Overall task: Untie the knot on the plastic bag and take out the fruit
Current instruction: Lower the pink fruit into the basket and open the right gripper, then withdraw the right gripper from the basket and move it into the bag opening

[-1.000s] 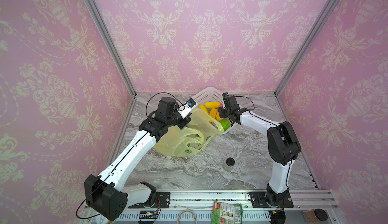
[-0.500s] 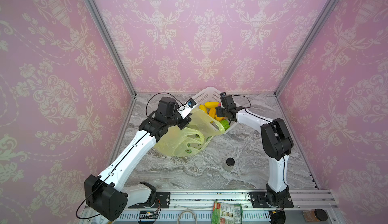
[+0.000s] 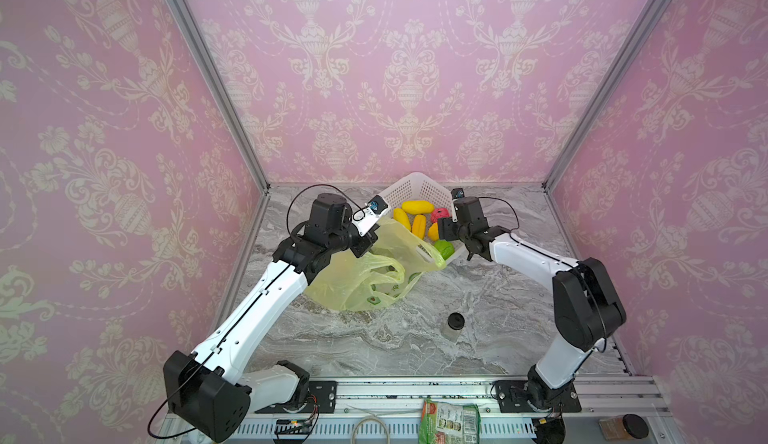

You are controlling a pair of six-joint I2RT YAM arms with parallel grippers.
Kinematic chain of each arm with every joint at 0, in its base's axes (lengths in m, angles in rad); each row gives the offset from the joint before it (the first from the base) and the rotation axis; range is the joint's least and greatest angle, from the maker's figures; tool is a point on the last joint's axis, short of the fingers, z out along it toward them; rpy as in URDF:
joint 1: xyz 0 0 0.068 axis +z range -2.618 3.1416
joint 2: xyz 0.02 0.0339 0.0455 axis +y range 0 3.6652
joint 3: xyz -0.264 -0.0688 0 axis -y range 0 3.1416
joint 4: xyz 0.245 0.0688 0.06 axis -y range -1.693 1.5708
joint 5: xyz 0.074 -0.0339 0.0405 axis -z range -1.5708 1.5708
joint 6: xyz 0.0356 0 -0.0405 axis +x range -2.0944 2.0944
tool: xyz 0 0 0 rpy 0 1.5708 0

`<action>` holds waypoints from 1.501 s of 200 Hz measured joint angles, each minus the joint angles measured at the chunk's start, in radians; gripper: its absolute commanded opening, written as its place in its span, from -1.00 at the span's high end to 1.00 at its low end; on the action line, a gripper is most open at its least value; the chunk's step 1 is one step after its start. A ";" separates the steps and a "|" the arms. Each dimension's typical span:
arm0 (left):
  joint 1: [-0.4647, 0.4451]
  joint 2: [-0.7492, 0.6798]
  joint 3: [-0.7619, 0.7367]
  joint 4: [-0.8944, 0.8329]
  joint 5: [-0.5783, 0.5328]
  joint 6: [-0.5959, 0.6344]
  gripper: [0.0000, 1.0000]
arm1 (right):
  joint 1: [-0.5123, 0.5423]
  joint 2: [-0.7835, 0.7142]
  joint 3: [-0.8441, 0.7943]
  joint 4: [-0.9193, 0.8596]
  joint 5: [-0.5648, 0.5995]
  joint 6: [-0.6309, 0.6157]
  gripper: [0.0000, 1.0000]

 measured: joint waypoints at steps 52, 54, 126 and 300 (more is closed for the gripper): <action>0.000 0.000 -0.003 0.001 0.014 0.000 0.85 | 0.012 -0.557 -0.394 0.251 -0.172 0.014 -0.05; 0.000 0.000 -0.003 0.001 0.014 0.000 0.85 | 0.016 -0.574 -0.403 0.258 -0.179 0.012 -0.05; 0.000 0.000 -0.005 0.004 0.014 0.000 0.83 | 0.299 -0.743 -0.507 0.406 -0.352 -0.193 0.02; 0.000 -0.038 -0.029 0.020 0.010 0.000 0.84 | 0.445 0.008 -0.109 0.293 -0.178 -0.475 0.15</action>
